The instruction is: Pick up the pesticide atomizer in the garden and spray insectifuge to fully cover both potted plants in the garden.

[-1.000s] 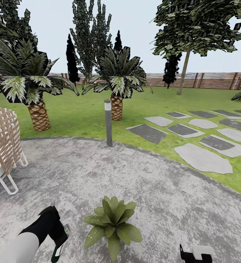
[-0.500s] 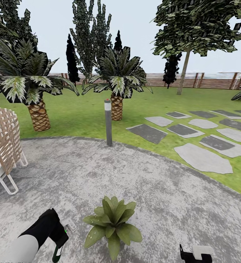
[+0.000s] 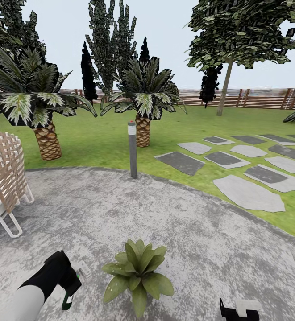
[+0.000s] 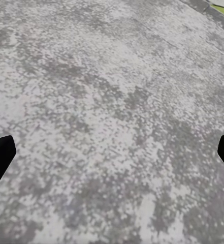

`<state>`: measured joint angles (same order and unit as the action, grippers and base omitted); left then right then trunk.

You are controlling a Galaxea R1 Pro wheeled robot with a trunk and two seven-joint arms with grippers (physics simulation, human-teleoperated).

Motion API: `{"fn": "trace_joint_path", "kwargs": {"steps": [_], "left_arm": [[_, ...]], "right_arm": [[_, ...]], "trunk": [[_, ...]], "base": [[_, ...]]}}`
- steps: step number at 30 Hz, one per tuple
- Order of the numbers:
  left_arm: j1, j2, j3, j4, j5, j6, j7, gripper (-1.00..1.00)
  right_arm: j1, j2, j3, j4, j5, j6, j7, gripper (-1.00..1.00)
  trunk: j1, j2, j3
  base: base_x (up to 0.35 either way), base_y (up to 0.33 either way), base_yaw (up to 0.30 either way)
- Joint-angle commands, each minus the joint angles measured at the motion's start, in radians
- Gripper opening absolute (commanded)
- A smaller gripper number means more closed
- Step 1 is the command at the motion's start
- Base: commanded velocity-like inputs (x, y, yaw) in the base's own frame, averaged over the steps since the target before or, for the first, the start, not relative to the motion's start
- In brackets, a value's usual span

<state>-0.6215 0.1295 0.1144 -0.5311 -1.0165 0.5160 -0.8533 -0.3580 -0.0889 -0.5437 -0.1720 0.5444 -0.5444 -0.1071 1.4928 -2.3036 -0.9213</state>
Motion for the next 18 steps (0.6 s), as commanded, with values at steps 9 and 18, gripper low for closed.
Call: {"fn": "trace_joint_path", "kwargs": {"steps": [9, 18], "left_arm": [[0.006, 0.006, -0.005, -0.055, -0.011, 0.006, 0.032, -1.0], [0.006, -0.005, 0.003, -0.049, -0.006, 0.002, 0.069, -1.0]], "right_arm": [[-0.001, 0.0, -0.004, 0.002, 0.011, -0.003, -0.005, 1.0], [-0.001, 0.0, -0.004, 0.002, 0.011, -0.003, -0.003, 1.0]], "trunk": [[0.0, 0.0, -0.001], [0.0, 0.0, -0.001]], "base": [[0.0, 0.0, 0.0], [0.0, 0.0, 0.0]]}}
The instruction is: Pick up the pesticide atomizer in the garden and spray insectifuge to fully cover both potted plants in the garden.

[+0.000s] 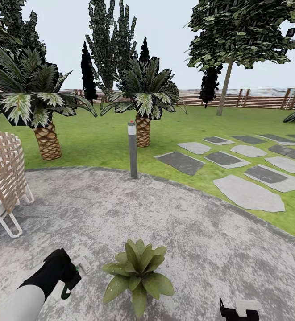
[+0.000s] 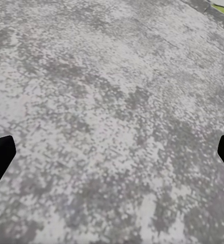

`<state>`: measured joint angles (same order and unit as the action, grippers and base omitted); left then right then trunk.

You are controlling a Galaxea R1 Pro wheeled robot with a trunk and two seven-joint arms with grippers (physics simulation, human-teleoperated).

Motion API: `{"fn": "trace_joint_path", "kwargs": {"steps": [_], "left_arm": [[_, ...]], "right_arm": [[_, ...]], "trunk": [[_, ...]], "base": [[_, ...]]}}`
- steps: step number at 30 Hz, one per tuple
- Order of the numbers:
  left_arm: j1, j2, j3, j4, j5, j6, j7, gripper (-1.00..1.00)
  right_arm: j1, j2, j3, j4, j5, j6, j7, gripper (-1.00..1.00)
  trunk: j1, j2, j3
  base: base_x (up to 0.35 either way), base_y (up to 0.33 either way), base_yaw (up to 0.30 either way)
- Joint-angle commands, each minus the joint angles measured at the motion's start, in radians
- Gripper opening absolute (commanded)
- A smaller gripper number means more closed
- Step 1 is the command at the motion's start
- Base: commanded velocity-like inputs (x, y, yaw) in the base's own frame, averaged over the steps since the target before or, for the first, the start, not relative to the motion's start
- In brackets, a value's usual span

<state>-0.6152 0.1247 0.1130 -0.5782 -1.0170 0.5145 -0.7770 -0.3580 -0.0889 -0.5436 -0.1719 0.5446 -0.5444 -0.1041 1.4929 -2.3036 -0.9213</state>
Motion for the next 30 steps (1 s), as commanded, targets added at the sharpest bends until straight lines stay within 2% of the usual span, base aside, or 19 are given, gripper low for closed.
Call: {"fn": "trace_joint_path", "kwargs": {"steps": [1, 6, 12, 15, 18, 23, 30], "left_arm": [[-0.001, -0.002, 0.004, -0.004, -0.003, 0.005, -0.007, -1.0], [-0.003, -0.022, 0.009, -0.049, 0.004, 0.01, 0.02, -1.0], [-0.003, -0.023, 0.02, -0.065, 0.008, 0.011, 0.029, -1.0], [-0.002, -0.017, 0.055, -0.061, 0.008, 0.004, 0.032, -1.0], [0.003, -0.01, 0.074, -0.052, 0.006, 0.0, 0.053, -1.0], [0.027, -0.009, 0.079, -0.049, 0.007, -0.002, 0.096, -1.0], [0.033, -0.022, 0.071, -0.018, 0.002, -0.002, 0.09, -1.0]], "right_arm": [[-0.001, 0.0, -0.004, 0.002, 0.011, -0.003, -0.006, 1.0], [-0.001, 0.0, -0.004, 0.002, 0.011, -0.003, -0.006, 1.0], [-0.001, 0.0, -0.004, 0.002, 0.011, -0.003, -0.006, 1.0], [-0.001, 0.0, -0.004, 0.002, 0.011, -0.003, -0.006, 1.0], [-0.001, 0.0, -0.004, 0.002, 0.011, -0.003, -0.006, 1.0], [-0.001, 0.0, -0.004, 0.002, 0.011, -0.003, -0.006, 1.0], [-0.001, 0.0, -0.004, 0.002, 0.011, -0.003, -0.006, 1.0]], "trunk": [[0.0, 0.0, -0.001], [0.0, 0.0, -0.001], [0.0, 0.0, -0.001], [0.0, 0.0, -0.001], [0.0, 0.0, -0.001], [0.0, 0.0, -0.001], [0.0, 0.0, -0.001]], "base": [[0.0, 0.0, 0.0], [0.0, 0.0, 0.0], [0.0, 0.0, 0.0], [0.0, 0.0, 0.0], [0.0, 0.0, 0.0], [0.0, 0.0, 0.0], [0.011, 0.014, 0.0]]}}
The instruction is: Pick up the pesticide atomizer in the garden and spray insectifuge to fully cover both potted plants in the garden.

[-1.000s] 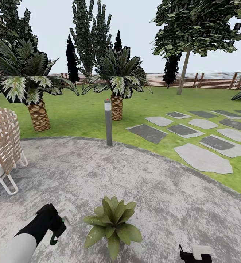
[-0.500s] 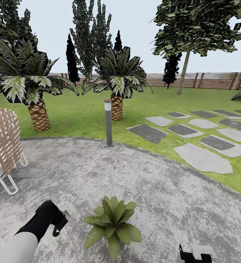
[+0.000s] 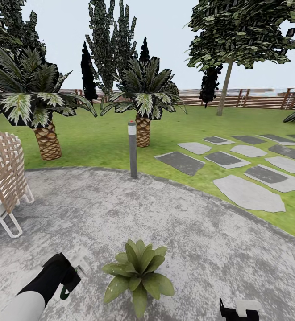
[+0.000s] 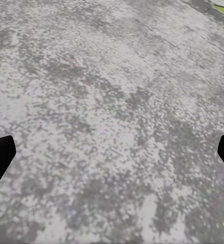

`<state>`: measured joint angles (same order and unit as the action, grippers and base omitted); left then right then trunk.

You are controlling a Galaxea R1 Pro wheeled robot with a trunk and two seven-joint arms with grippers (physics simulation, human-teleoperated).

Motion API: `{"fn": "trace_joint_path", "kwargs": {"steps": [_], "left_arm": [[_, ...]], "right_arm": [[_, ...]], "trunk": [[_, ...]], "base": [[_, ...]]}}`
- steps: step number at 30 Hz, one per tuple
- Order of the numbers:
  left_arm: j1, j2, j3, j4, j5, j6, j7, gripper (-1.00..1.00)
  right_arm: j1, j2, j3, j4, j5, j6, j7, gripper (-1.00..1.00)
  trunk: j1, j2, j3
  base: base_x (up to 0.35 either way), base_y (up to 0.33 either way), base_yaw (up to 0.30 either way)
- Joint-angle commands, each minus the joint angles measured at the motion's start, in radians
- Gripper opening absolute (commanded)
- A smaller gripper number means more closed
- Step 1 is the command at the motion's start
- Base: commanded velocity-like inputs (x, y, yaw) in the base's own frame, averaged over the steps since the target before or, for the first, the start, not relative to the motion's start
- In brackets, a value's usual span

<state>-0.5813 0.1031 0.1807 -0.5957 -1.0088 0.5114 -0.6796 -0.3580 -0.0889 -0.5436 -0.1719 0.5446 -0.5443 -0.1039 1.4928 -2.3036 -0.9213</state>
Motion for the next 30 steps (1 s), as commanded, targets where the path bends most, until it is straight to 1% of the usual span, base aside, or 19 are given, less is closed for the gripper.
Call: {"fn": "trace_joint_path", "kwargs": {"steps": [1, 5, 10, 13, 15, 16, 18, 19, 20, 21, 22, 24, 25, 26, 27, 28, 30], "left_arm": [[0.0, -0.001, 0.004, 0.017, -0.008, 0.003, -0.008, -1.0], [0.0, -0.001, 0.002, 0.036, -0.011, 0.005, -0.008, -1.0], [0.0, -0.003, 0.002, 0.041, -0.009, 0.004, -0.008, -1.0], [-0.001, -0.022, -0.006, 0.088, -0.008, 0.004, -0.009, -1.0], [-0.003, -0.033, -0.022, 0.107, -0.008, 0.01, -0.013, -1.0], [-0.006, -0.036, -0.028, 0.111, -0.007, 0.013, -0.022, -1.0], [-0.011, -0.04, -0.035, 0.116, -0.007, 0.019, -0.06, -1.0], [-0.015, -0.04, -0.038, 0.117, -0.008, 0.025, -0.101, -1.0], [-0.017, -0.04, -0.04, 0.117, -0.009, 0.034, -0.129, -1.0], [-0.02, -0.037, -0.042, 0.111, -0.015, 0.074, -0.188, -1.0], [-0.025, -0.035, -0.043, 0.107, -0.02, 0.101, -0.21, -1.0], [-0.047, -0.034, -0.047, 0.109, -0.033, 0.128, -0.225, -1.0], [-0.067, -0.035, -0.049, 0.113, -0.048, 0.139, -0.231, -1.0], [-0.091, -0.037, -0.051, 0.117, -0.073, 0.152, -0.238, -1.0], [-0.101, -0.039, -0.051, 0.118, -0.087, 0.163, -0.248, -1.0], [-0.121, -0.042, -0.059, 0.118, -0.118, 0.192, -0.285, -1.0], [-0.142, -0.043, -0.073, 0.119, -0.154, 0.209, -0.337, -1.0]], "right_arm": [[-0.001, 0.0, -0.004, 0.002, 0.011, -0.003, -0.007, 1.0], [-0.001, 0.0, -0.004, 0.002, 0.011, -0.003, -0.007, 1.0], [-0.001, 0.0, -0.004, 0.002, 0.011, -0.003, -0.007, 1.0], [-0.001, 0.0, -0.004, 0.002, 0.011, -0.003, -0.007, 1.0], [-0.001, 0.0, -0.004, 0.002, 0.011, -0.003, -0.007, 1.0], [-0.001, 0.0, -0.004, 0.002, 0.011, -0.003, -0.007, 1.0], [-0.001, 0.0, -0.004, 0.002, 0.011, -0.003, -0.007, 1.0], [-0.001, 0.0, -0.004, 0.002, 0.011, -0.003, -0.007, 1.0], [-0.001, 0.0, -0.004, 0.002, 0.011, -0.003, -0.007, 1.0], [-0.001, 0.0, -0.004, 0.002, 0.011, -0.003, -0.007, 1.0], [-0.001, 0.0, -0.004, 0.002, 0.011, -0.003, -0.007, 1.0], [-0.001, 0.0, -0.004, 0.002, 0.011, -0.003, -0.007, 1.0], [-0.001, 0.0, -0.004, 0.002, 0.011, -0.003, -0.007, 1.0], [-0.001, 0.0, -0.004, 0.002, 0.011, -0.003, -0.007, 1.0], [-0.001, 0.0, -0.004, 0.002, 0.011, -0.003, -0.007, 1.0], [-0.001, 0.0, -0.004, 0.002, 0.011, -0.003, -0.007, 1.0], [-0.001, 0.0, -0.004, 0.002, 0.011, -0.003, -0.007, 1.0]], "trunk": [[0.0, 0.0, -0.001], [0.0, 0.0, -0.001], [0.0, 0.0, -0.001], [0.0, 0.0, -0.001], [0.0, 0.0, -0.001], [0.0, 0.0, -0.001], [0.0, 0.0, -0.001], [0.0, 0.0, -0.001], [0.0, 0.0, -0.001], [0.0, 0.0, -0.001], [0.0, 0.0, -0.001], [0.0, 0.0, -0.001], [0.0, 0.0, -0.001], [0.0, 0.0, -0.001], [0.0, 0.0, -0.001], [0.0, 0.0, -0.001], [0.0, 0.0, -0.001]], "base": [[0.072, 0.191, 0.0], [0.025, 0.268, -0.014], [0.002, 0.246, -0.22], [0.0, 0.032, -0.062], [0.0, 0.008, -0.016], [0.0, 0.004, -0.007], [0.0, 0.002, -0.004], [0.0, 0.001, -0.001], [0.0, 0.0, 0.0], [0.0, 0.0, 0.0], [0.0, 0.0, 0.0], [0.0, 0.0, 0.0], [0.0, 0.0, 0.0], [0.0, 0.0, 0.0], [0.0, 0.0, 0.0], [0.0, 0.0, 0.0], [0.0, 0.0, 0.0]]}}
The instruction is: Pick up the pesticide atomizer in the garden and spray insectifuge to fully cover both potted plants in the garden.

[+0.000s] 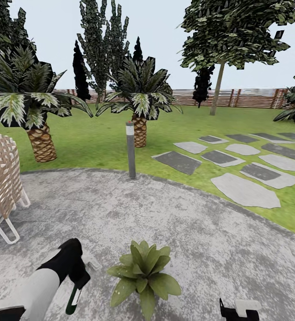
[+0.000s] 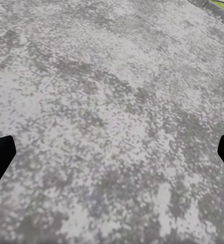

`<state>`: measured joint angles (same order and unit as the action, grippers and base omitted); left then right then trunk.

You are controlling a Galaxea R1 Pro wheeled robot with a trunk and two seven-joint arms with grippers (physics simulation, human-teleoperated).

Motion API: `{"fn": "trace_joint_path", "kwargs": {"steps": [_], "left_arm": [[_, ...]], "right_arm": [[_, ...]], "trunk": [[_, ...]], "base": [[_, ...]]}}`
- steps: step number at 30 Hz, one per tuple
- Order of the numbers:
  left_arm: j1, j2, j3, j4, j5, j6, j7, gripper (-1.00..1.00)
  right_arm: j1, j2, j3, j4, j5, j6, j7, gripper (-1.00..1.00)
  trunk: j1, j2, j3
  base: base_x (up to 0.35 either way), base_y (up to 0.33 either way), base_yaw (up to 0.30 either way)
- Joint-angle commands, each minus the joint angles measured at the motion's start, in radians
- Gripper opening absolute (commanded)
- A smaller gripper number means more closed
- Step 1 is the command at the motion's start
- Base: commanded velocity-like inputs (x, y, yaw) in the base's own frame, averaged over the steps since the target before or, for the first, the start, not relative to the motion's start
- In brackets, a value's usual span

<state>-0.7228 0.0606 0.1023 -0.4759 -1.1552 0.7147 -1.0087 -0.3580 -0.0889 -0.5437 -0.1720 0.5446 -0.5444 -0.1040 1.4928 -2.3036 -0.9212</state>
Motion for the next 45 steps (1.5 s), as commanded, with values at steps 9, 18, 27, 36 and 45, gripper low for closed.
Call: {"fn": "trace_joint_path", "kwargs": {"steps": [9, 18, 27, 36, 45], "left_arm": [[-0.017, 0.007, -0.012, 0.005, -0.137, 0.015, -0.095, -1.0], [0.029, 0.024, -0.005, 0.011, -0.132, 0.007, -0.087, -1.0], [0.033, 0.024, 0.042, -0.008, 0.002, 0.006, -0.014, -1.0], [0.091, 0.024, 0.044, -0.005, 0.215, -0.075, 0.15, -1.0], [0.092, 0.017, 0.042, -0.005, 0.232, -0.081, 0.159, -1.0]], "right_arm": [[-0.001, 0.0, -0.004, 0.002, 0.011, -0.003, -0.006, 1.0], [-0.001, 0.0, -0.004, 0.002, 0.011, -0.003, -0.006, 1.0], [-0.001, 0.0, -0.004, 0.002, 0.011, -0.003, -0.006, 1.0], [-0.001, 0.0, -0.004, 0.002, 0.011, -0.003, -0.006, 1.0], [-0.001, 0.0, -0.004, 0.002, 0.009, -0.003, -0.009, 1.0]], "trunk": [[0.0, 0.0, -0.001], [0.0, 0.0, -0.001], [0.0, 0.0, -0.001], [0.0, 0.0, -0.001], [0.0, 0.0, -0.001]], "base": [[0.0, 0.0, 0.0], [0.0, 0.0, 0.0], [0.0, 0.0, 0.0], [0.0, 0.0, 0.0], [-0.197, -0.126, 0.055]]}}
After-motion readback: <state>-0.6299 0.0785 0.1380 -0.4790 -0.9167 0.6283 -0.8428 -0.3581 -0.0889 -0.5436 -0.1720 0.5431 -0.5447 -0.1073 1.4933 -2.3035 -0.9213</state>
